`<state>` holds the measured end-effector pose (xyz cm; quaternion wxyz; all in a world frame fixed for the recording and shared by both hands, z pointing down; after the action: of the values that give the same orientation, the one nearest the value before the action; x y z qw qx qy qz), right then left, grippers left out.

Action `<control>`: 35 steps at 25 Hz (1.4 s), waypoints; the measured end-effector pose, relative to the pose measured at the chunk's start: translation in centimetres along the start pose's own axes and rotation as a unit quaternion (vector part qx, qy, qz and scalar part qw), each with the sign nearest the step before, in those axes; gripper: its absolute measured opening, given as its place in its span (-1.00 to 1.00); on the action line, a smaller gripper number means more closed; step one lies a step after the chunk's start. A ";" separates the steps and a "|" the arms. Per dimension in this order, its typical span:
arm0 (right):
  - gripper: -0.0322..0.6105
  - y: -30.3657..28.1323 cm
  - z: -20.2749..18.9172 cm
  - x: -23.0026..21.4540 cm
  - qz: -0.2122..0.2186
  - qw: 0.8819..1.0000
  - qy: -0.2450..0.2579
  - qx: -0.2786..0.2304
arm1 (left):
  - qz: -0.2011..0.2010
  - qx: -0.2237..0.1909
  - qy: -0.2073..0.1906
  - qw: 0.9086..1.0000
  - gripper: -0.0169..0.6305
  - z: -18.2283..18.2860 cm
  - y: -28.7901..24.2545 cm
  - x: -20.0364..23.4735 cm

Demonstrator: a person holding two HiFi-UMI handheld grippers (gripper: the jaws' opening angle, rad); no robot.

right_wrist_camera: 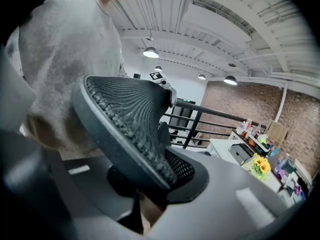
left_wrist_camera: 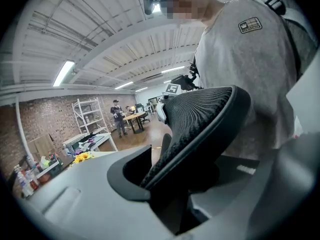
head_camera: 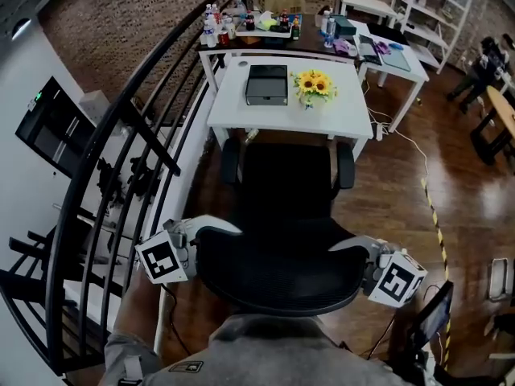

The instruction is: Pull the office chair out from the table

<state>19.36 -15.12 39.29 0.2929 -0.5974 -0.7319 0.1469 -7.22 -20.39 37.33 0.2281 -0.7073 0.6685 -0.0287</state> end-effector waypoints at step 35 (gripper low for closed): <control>-0.68 2.4 4.9 21.1 0.012 0.999 -0.030 0.003 | -0.041 -0.025 -0.009 0.999 -0.64 4.0 3.7 -19.8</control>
<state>15.84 6.36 39.46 0.2707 -0.6003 -0.7329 0.1709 -11.34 -0.25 37.68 0.2152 -0.7399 0.6372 -0.0146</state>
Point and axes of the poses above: the fingertips, and each gripper's own axes: y backward along the fingers, x to its left, z out of its top, the point moved 7 cm from there along y, backward along the fingers, and after that the axes turned 3 degrees about y, right-handed, at the moved point
